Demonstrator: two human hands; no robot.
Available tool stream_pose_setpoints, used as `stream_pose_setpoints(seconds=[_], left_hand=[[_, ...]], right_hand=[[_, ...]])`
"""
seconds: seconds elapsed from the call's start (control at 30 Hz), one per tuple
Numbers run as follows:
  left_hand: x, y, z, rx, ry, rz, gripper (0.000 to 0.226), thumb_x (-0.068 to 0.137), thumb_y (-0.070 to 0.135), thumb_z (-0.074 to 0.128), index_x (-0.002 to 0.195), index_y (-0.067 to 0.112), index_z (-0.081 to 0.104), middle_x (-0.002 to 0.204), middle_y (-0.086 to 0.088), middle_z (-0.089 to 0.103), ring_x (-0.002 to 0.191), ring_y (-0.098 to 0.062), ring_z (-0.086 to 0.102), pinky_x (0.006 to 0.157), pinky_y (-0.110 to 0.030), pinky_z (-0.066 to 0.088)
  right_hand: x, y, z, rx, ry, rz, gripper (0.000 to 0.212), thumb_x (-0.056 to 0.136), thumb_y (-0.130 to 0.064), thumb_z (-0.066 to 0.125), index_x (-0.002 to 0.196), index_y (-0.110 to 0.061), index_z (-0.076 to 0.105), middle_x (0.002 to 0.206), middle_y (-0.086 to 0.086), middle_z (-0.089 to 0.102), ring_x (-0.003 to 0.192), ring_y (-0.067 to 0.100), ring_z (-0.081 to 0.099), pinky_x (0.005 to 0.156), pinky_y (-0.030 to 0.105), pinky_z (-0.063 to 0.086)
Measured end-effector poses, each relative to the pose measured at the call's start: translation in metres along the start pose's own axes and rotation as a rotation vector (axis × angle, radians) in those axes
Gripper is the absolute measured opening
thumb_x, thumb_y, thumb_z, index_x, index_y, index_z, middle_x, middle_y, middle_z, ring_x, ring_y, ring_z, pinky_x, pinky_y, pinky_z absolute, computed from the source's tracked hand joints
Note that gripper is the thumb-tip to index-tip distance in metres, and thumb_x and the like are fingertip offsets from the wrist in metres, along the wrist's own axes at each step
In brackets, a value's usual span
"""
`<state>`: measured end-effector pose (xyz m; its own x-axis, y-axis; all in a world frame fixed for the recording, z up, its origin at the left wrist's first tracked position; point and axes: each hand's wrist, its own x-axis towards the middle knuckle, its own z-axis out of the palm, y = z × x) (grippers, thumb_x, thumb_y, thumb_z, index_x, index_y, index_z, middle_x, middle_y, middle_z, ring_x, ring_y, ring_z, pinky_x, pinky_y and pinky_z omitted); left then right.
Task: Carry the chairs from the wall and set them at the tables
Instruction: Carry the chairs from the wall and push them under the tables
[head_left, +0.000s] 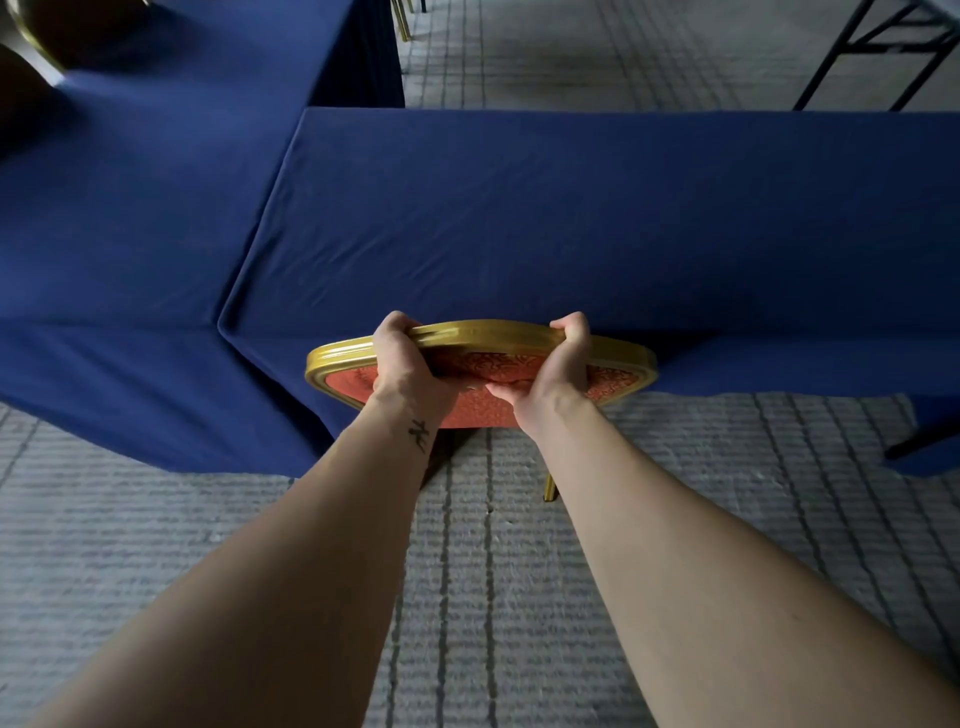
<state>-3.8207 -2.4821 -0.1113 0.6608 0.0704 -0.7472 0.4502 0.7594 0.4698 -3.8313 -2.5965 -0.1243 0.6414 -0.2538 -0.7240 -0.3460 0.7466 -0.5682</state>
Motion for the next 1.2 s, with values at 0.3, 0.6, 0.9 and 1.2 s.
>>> stream_pose_setpoints(seconds=[0.3,0.6,0.9,1.2], left_hand=[[0.036,0.018,0.029,-0.005,0.035,-0.009,0.04,0.09,0.032,0.057,0.117,0.003,0.056,0.115,-0.023,0.065,0.104,-0.045,0.062,0.098,-0.073,0.045],[0.037,0.02,0.035,-0.089,0.171,-0.013,0.09,0.051,0.03,0.067,0.137,0.009,0.048,0.126,-0.026,0.064,0.102,-0.048,0.066,0.078,-0.077,0.049],[0.038,0.018,0.033,-0.07,0.202,-0.053,0.083,0.06,0.031,0.063,0.139,0.009,0.047,0.125,-0.03,0.064,0.101,-0.054,0.067,0.074,-0.08,0.05],[0.006,0.029,0.041,0.155,0.306,-0.061,0.05,0.086,0.036,0.06,0.12,0.0,0.059,0.097,-0.024,0.071,0.088,-0.042,0.071,0.081,-0.056,0.061]], right_hand=[[0.032,-0.015,0.031,0.022,0.039,0.009,0.075,0.065,-0.047,0.062,0.134,-0.022,0.046,0.125,0.006,0.057,0.113,0.033,0.055,0.09,0.061,0.054],[0.034,-0.018,0.03,0.067,0.044,0.036,0.059,0.08,-0.043,0.061,0.133,-0.021,0.05,0.122,0.008,0.063,0.107,0.03,0.061,0.099,0.06,0.05],[0.034,-0.018,0.024,0.029,0.006,0.066,0.041,0.084,-0.042,0.058,0.115,-0.015,0.054,0.118,0.017,0.061,0.113,0.034,0.062,0.101,0.059,0.051],[0.015,-0.029,0.018,-0.117,-0.015,0.235,0.062,0.086,-0.057,0.055,0.131,-0.013,0.054,0.117,0.018,0.066,0.105,0.034,0.068,0.087,0.054,0.06]])
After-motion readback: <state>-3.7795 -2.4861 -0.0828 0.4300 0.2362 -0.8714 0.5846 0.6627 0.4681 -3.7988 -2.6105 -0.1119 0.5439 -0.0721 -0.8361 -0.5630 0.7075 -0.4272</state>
